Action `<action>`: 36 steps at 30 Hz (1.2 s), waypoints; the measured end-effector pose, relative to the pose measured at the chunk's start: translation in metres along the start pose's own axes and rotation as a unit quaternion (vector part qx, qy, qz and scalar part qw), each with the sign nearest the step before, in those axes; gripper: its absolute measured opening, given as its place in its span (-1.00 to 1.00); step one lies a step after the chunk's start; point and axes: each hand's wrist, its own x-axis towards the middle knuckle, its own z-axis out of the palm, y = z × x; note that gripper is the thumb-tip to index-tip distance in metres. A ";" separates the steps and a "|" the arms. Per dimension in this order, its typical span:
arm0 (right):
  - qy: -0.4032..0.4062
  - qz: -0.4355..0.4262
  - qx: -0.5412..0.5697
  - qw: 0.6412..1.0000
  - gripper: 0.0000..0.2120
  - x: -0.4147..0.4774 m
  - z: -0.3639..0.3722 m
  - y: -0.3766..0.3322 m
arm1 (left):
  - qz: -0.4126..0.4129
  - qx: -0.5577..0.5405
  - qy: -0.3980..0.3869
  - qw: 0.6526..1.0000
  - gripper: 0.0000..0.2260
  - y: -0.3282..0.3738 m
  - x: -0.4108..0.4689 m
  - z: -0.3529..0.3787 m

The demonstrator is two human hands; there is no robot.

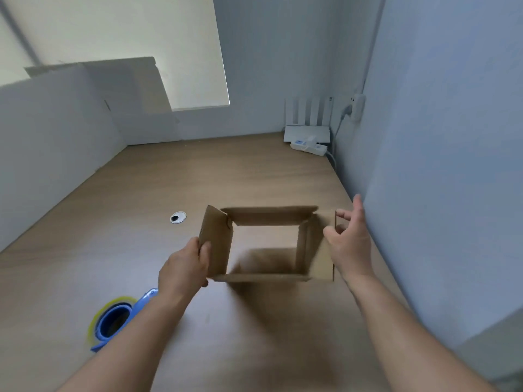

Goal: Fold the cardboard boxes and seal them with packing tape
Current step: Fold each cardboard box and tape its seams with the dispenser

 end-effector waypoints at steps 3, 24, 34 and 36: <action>-0.063 -0.024 -0.125 0.990 -0.86 -0.001 0.001 -0.012 | -0.014 -0.117 -0.029 0.993 -0.77 0.011 -0.005 -0.012; -0.380 0.015 -0.157 0.912 -0.47 -0.059 0.036 -0.045 | 0.093 -0.213 -0.294 0.927 -0.51 -0.068 -0.045 -0.043; -0.236 -0.057 -0.156 0.957 -0.40 -0.041 0.037 -0.041 | 0.087 -0.175 -0.230 0.953 -0.74 -0.071 -0.026 -0.014; -0.225 -0.048 -0.175 0.957 -0.55 -0.036 0.036 -0.040 | 0.075 -0.152 -0.185 0.968 -0.62 -0.069 -0.022 -0.009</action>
